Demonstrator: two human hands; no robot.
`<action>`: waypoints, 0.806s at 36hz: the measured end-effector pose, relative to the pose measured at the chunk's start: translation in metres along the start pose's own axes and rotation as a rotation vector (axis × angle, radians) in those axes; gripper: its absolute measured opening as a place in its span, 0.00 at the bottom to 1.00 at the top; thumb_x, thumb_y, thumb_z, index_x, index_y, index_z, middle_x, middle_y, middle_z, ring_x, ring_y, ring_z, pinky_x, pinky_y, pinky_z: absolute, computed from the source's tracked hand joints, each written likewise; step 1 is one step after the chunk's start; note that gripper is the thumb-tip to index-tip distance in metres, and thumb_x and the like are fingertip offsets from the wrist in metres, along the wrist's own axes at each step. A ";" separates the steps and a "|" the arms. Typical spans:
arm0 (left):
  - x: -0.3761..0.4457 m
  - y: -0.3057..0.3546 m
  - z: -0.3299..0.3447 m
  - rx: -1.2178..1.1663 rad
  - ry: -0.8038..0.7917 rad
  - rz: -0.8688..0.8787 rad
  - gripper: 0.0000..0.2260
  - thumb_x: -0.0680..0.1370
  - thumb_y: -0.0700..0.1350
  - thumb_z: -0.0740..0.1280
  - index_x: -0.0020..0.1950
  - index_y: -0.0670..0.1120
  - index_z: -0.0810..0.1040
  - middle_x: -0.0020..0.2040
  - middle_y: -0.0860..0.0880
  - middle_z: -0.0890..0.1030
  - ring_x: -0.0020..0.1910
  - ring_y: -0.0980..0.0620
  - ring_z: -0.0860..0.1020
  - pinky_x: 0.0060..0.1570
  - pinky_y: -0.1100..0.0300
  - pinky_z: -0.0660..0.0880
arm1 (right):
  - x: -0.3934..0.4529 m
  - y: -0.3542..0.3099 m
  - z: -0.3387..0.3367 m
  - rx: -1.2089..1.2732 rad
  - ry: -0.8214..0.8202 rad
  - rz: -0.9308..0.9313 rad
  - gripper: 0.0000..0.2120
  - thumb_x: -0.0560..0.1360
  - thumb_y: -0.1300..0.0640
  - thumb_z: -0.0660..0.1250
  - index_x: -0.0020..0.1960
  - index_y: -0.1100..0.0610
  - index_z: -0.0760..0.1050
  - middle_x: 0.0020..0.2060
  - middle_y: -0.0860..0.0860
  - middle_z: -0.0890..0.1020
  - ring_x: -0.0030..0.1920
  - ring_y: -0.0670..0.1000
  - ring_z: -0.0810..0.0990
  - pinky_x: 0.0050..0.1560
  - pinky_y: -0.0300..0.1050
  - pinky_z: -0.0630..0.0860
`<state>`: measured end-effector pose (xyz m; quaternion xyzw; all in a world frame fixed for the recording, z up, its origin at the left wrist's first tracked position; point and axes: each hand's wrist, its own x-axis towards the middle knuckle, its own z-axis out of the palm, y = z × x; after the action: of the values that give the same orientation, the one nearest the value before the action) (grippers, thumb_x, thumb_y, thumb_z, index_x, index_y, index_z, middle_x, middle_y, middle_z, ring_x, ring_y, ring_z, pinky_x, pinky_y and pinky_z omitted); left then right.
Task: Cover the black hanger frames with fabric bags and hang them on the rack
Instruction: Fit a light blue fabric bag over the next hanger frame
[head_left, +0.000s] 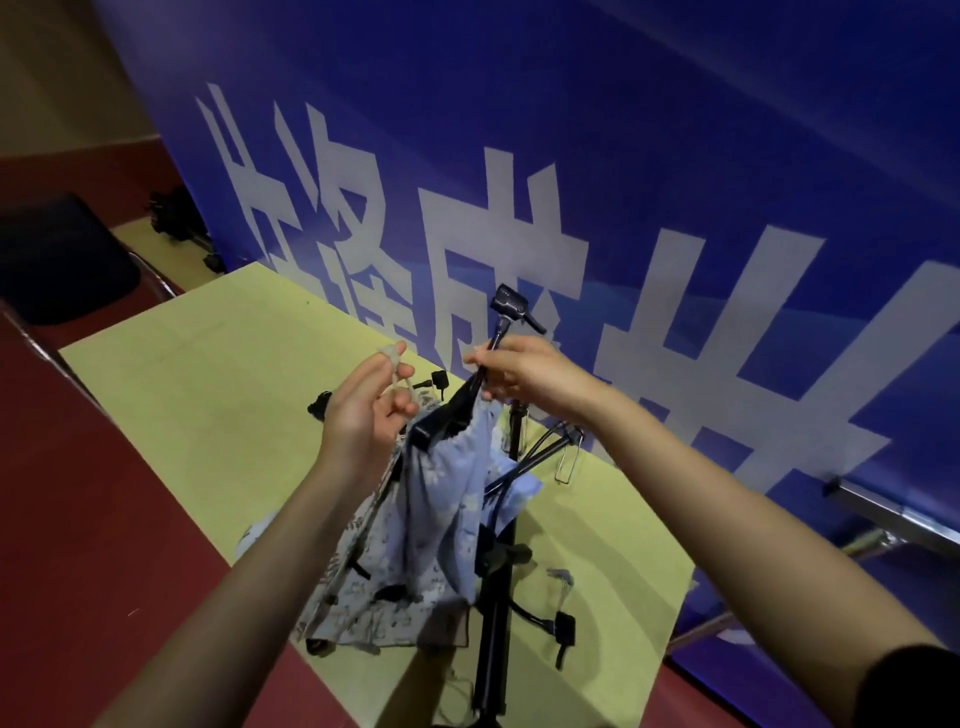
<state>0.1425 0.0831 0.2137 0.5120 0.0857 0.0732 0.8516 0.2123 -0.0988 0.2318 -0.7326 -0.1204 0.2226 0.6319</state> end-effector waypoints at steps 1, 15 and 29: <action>0.000 0.001 0.000 0.018 0.008 0.009 0.14 0.81 0.41 0.61 0.66 0.40 0.72 0.41 0.50 0.75 0.30 0.56 0.67 0.30 0.64 0.69 | 0.000 -0.004 0.001 -0.169 0.041 -0.034 0.12 0.80 0.55 0.63 0.53 0.65 0.76 0.27 0.48 0.73 0.32 0.49 0.72 0.37 0.40 0.73; 0.014 0.024 -0.007 0.057 0.026 0.124 0.11 0.82 0.41 0.59 0.63 0.43 0.75 0.40 0.51 0.77 0.32 0.55 0.72 0.33 0.65 0.73 | 0.023 -0.038 0.005 -0.347 0.201 -0.273 0.14 0.77 0.54 0.68 0.35 0.57 0.70 0.30 0.54 0.76 0.33 0.49 0.75 0.38 0.41 0.73; 0.047 0.039 -0.039 0.501 0.186 0.407 0.25 0.81 0.39 0.61 0.76 0.54 0.61 0.45 0.51 0.73 0.44 0.55 0.78 0.50 0.61 0.75 | 0.057 -0.076 0.065 0.055 -0.070 -0.268 0.10 0.79 0.66 0.59 0.40 0.60 0.70 0.31 0.53 0.73 0.32 0.50 0.76 0.41 0.45 0.77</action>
<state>0.1777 0.1453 0.2271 0.7032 0.0744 0.2649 0.6556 0.2385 -0.0032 0.2898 -0.6843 -0.2331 0.1647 0.6711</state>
